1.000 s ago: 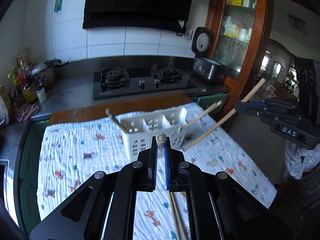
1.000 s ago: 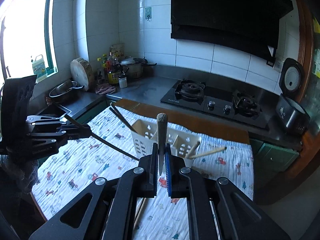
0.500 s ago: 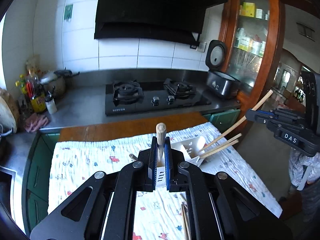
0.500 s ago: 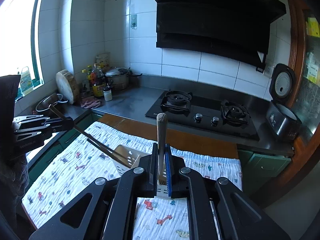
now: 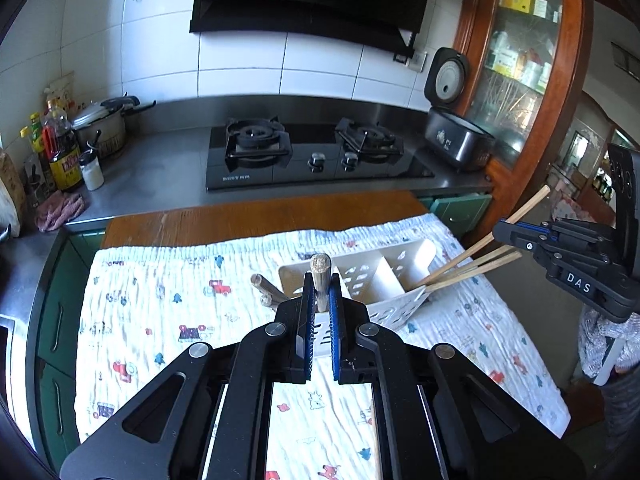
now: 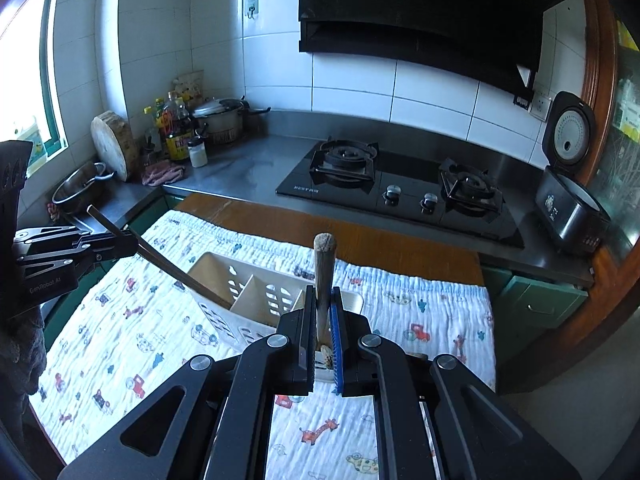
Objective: Organize utensils
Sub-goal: 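Lower the left gripper's chopstick into the holder and open while the right gripper releases its own, then withdraw both open grippers back over the remaining chopsticks on the cloth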
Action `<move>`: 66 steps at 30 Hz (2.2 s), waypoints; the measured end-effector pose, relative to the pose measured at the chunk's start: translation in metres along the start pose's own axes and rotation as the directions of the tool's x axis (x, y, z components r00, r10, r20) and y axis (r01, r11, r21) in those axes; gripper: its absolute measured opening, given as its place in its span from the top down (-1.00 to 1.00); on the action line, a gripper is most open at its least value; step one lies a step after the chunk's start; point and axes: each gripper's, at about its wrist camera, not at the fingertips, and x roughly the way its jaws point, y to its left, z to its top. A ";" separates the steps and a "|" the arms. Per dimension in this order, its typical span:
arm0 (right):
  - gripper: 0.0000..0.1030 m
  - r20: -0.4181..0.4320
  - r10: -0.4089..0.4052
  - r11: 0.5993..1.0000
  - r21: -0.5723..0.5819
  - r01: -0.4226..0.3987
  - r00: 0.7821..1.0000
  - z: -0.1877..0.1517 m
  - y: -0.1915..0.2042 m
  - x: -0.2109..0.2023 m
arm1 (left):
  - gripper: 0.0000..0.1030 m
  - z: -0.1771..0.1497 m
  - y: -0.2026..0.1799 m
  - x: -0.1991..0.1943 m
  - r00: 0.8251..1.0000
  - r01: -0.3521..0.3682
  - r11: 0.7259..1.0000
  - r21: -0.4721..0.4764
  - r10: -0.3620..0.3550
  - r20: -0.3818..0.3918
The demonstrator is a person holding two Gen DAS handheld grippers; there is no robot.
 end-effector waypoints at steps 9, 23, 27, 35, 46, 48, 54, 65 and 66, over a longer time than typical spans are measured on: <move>0.87 -0.027 -0.003 1.000 0.007 0.003 1.000 -0.007 -0.001 0.015 | 0.88 -0.006 0.002 0.013 1.000 -0.003 1.000 -0.010 0.003 -0.031; 0.78 -0.021 -0.010 1.000 0.018 0.010 1.000 -0.007 -0.003 0.015 | 0.86 -0.007 0.001 0.016 0.999 -0.007 1.000 -0.010 0.007 -0.037; 0.51 -0.002 -0.011 1.000 0.028 0.011 1.000 -0.008 -0.006 0.008 | 0.82 -0.008 0.003 0.011 1.000 -0.007 1.000 -0.016 0.006 -0.031; 0.04 0.048 -0.043 0.998 0.037 0.041 0.998 -0.014 -0.011 -0.016 | 0.30 -0.014 -0.005 -0.011 1.000 0.003 1.000 -0.003 -0.003 0.009; -0.61 0.124 -0.108 0.994 0.031 0.105 0.986 -0.037 -0.005 -0.059 | -0.53 -0.044 -0.025 -0.058 0.995 0.008 1.000 0.029 -0.011 0.097; -0.66 0.137 -0.111 0.994 0.033 0.108 0.984 -0.044 -0.002 -0.066 | -0.56 -0.052 -0.025 -0.064 0.994 0.015 1.000 0.024 -0.018 0.104; -0.73 0.162 -0.086 0.996 0.021 0.084 0.983 -0.072 0.011 -0.086 | -0.76 -0.081 -0.025 -0.077 0.994 -0.017 1.000 0.010 0.016 0.110; -0.77 0.139 -0.016 1.000 0.001 0.016 0.990 -0.134 0.042 -0.091 | -0.81 -0.150 -0.018 -0.083 0.996 -0.056 0.998 -0.026 0.058 0.073; -0.78 0.134 -0.013 1.000 0.000 0.013 0.991 -0.139 0.045 -0.089 | -0.81 -0.156 -0.016 -0.083 0.996 -0.060 0.998 -0.034 0.062 0.067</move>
